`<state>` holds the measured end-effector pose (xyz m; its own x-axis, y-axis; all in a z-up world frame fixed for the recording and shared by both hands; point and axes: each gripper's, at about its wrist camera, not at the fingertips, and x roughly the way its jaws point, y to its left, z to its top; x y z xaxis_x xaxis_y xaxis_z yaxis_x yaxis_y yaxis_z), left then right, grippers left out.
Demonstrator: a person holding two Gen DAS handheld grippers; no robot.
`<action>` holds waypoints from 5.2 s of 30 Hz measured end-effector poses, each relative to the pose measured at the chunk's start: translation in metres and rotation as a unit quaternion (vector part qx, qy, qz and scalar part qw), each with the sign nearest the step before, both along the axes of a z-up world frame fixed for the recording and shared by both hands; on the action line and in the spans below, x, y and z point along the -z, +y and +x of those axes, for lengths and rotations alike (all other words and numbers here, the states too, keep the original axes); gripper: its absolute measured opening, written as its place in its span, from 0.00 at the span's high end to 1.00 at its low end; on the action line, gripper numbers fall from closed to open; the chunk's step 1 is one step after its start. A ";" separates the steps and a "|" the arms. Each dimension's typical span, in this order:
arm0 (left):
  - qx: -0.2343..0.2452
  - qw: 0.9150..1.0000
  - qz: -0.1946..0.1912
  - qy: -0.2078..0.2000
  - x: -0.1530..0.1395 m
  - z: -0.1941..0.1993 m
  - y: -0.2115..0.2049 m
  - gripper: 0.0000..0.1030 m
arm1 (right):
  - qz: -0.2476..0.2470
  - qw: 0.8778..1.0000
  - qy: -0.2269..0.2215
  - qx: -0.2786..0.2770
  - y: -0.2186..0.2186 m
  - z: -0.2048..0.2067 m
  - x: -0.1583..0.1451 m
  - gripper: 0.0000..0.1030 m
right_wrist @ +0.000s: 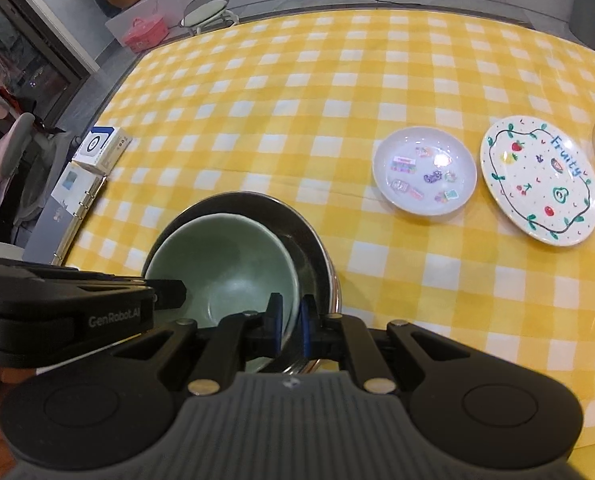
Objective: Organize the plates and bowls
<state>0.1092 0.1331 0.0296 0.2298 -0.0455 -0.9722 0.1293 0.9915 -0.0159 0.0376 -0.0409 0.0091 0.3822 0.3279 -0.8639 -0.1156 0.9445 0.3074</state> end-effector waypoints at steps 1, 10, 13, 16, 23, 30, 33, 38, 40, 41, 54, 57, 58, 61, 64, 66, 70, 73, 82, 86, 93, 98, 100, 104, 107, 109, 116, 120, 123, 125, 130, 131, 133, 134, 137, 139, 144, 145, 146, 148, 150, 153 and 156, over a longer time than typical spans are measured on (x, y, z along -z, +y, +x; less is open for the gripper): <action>0.002 1.000 0.004 0.001 0.000 0.000 -0.001 0.92 | 0.002 1.000 -0.001 0.000 -0.001 0.000 -0.001 0.92; 0.014 0.999 0.035 -0.010 -0.014 -0.003 -0.010 0.89 | 0.016 0.999 -0.037 -0.004 -0.011 -0.007 -0.024 0.89; 0.016 0.999 0.034 -0.013 -0.018 -0.005 -0.009 0.79 | 0.018 0.998 -0.055 -0.003 -0.018 -0.011 -0.033 0.83; 0.019 0.999 0.032 -0.025 -0.026 -0.008 -0.009 0.69 | 0.029 0.997 -0.074 0.003 -0.028 -0.018 -0.041 0.65; 0.021 0.997 0.006 -0.078 -0.060 -0.015 -0.014 0.62 | 0.040 0.993 -0.108 0.030 -0.066 -0.032 -0.050 0.58; 0.024 0.983 -0.069 -0.167 -0.082 -0.045 -0.045 0.59 | 0.087 0.985 -0.116 0.099 -0.128 -0.046 -0.040 0.54; 0.025 0.976 -0.106 -0.188 -0.080 -0.055 -0.060 0.58 | 0.108 0.977 -0.118 0.139 -0.158 -0.052 -0.029 0.53; 0.051 0.973 -0.114 -0.193 -0.062 -0.044 -0.084 0.58 | 0.131 0.965 -0.118 0.195 -0.195 -0.058 -0.002 0.53; 0.063 0.975 -0.098 -0.189 -0.054 -0.036 -0.093 0.58 | 0.137 0.961 -0.117 0.208 -0.203 -0.057 0.010 0.53; 0.069 0.976 -0.093 -0.185 -0.051 -0.031 -0.096 0.58 | 0.139 0.960 -0.117 0.213 -0.206 -0.056 0.015 0.53; 0.088 0.979 -0.102 -0.156 -0.009 0.028 -0.148 0.59 | 0.110 0.961 -0.106 0.231 -0.242 -0.019 0.062 0.57; 0.087 0.981 -0.087 -0.153 0.004 0.039 -0.168 0.59 | 0.100 0.962 -0.109 0.231 -0.254 -0.006 0.068 0.63; 0.086 0.980 -0.087 -0.154 0.008 0.042 -0.175 0.59 | 0.099 0.961 -0.107 0.234 -0.259 -0.001 0.070 0.64; 0.065 0.981 -0.091 -0.161 0.022 0.050 -0.188 0.59 | 0.117 0.957 -0.101 0.244 -0.272 0.012 0.076 0.72; 0.037 0.981 -0.090 -0.170 0.037 0.059 -0.192 0.61 | 0.127 0.955 -0.099 0.250 -0.283 0.022 0.082 0.73; 0.020 0.981 -0.092 -0.168 0.045 0.065 -0.189 0.63 | 0.134 0.951 -0.097 0.261 -0.288 0.024 0.085 0.73; -0.014 0.981 -0.089 -0.172 0.054 0.073 -0.179 0.69 | 0.158 0.944 -0.083 0.277 -0.294 0.029 0.098 0.74; -0.022 0.980 -0.104 -0.171 0.056 0.075 -0.174 0.69 | 0.166 0.942 -0.084 0.279 -0.293 0.032 0.102 0.78; -0.016 0.982 -0.118 -0.146 0.073 0.084 -0.187 0.70 | 0.173 0.940 -0.089 0.281 -0.293 0.035 0.106 0.86; -0.015 0.982 -0.123 -0.140 0.076 0.087 -0.193 0.74 | 0.174 0.939 -0.092 0.282 -0.292 0.035 0.107 0.87; -0.021 0.983 -0.121 -0.137 0.074 0.086 -0.195 0.79 | 0.179 0.935 -0.083 0.295 -0.295 0.033 0.109 0.95; -0.027 0.981 -0.137 -0.137 0.066 0.075 -0.192 0.83 | 0.171 0.935 -0.064 0.304 -0.300 0.030 0.105 0.94; -0.030 0.980 -0.142 -0.137 0.063 0.067 -0.191 0.83 | 0.174 0.934 -0.056 0.307 -0.302 0.026 0.104 0.94; -0.036 0.978 -0.154 -0.134 0.059 0.048 -0.186 0.83 | 0.172 0.937 -0.041 0.303 -0.303 0.011 0.100 0.94; -0.043 0.977 -0.163 -0.134 0.057 0.030 -0.180 0.83 | 0.174 0.938 -0.035 0.298 -0.302 -0.005 0.097 0.94; -0.044 0.976 -0.164 -0.138 0.054 0.016 -0.177 0.83 | 0.176 0.938 -0.026 0.299 -0.301 -0.015 0.096 0.94; -0.058 0.974 -0.165 -0.142 0.051 -0.026 -0.160 0.83 | 0.182 0.941 -0.012 0.286 -0.292 -0.045 0.088 0.94; -0.074 0.974 -0.166 -0.138 0.055 -0.046 -0.148 0.83 | 0.183 0.947 -0.009 0.265 -0.283 -0.064 0.083 0.94; -0.079 0.973 -0.165 -0.140 0.059 -0.057 -0.142 0.83 | 0.183 0.949 0.002 0.256 -0.276 -0.076 0.088 0.94; -0.081 0.973 -0.165 -0.141 0.061 -0.063 -0.139 0.83 | 0.176 0.951 0.006 0.253 -0.273 -0.080 0.091 0.94; -0.092 0.972 -0.156 -0.150 0.066 -0.068 -0.133 0.83 | 0.179 0.953 0.008 0.245 -0.265 -0.081 0.092 0.94; -0.094 0.972 -0.155 -0.150 0.067 -0.068 -0.131 0.83 | 0.178 0.954 0.007 0.242 -0.264 -0.080 0.092 0.94; -0.098 0.972 -0.153 -0.146 0.069 -0.068 -0.130 0.83 | 0.176 0.955 0.010 0.238 -0.261 -0.079 0.093 0.94; -0.099 0.973 -0.151 -0.146 0.070 -0.069 -0.129 0.83 | 0.176 0.956 0.013 0.236 -0.261 -0.079 0.093 0.94; -0.100 0.974 -0.143 -0.147 0.073 -0.070 -0.127 0.83 | 0.177 0.957 0.016 0.230 -0.259 -0.077 0.093 0.94; -0.102 0.973 -0.145 -0.146 0.075 -0.071 -0.127 0.83 | 0.174 0.958 0.017 0.228 -0.257 -0.076 0.093 0.94; -0.096 0.974 -0.140 -0.150 0.076 -0.072 -0.127 0.83 | 0.156 0.963 0.013 0.218 -0.252 -0.071 0.093 0.94; -0.095 0.974 -0.138 -0.151 0.076 -0.072 -0.127 0.82 | 0.153 0.964 0.012 0.216 -0.251 -0.070 0.092 0.94; -0.093 0.975 -0.136 -0.151 0.076 -0.072 -0.128 0.82 | 0.151 0.965 0.011 0.216 -0.251 -0.070 0.092 0.93; -0.090 0.976 -0.133 -0.150 0.075 -0.071 -0.129 0.83 | 0.149 0.965 0.011 0.215 -0.251 -0.070 0.092 0.92; -0.091 0.975 -0.135 -0.151 0.075 -0.071 -0.129 0.83 | 0.150 0.965 0.010 0.213 -0.250 -0.070 0.092 0.89; -0.090 0.973 -0.134 -0.167 0.070 -0.073 -0.131 0.82 | 0.150 0.966 0.008 0.210 -0.249 -0.070 0.091 0.85; -0.078 0.970 -0.133 -0.187 0.060 -0.076 -0.135 0.72 | 0.152 0.966 0.002 0.207 -0.249 -0.071 0.087 0.67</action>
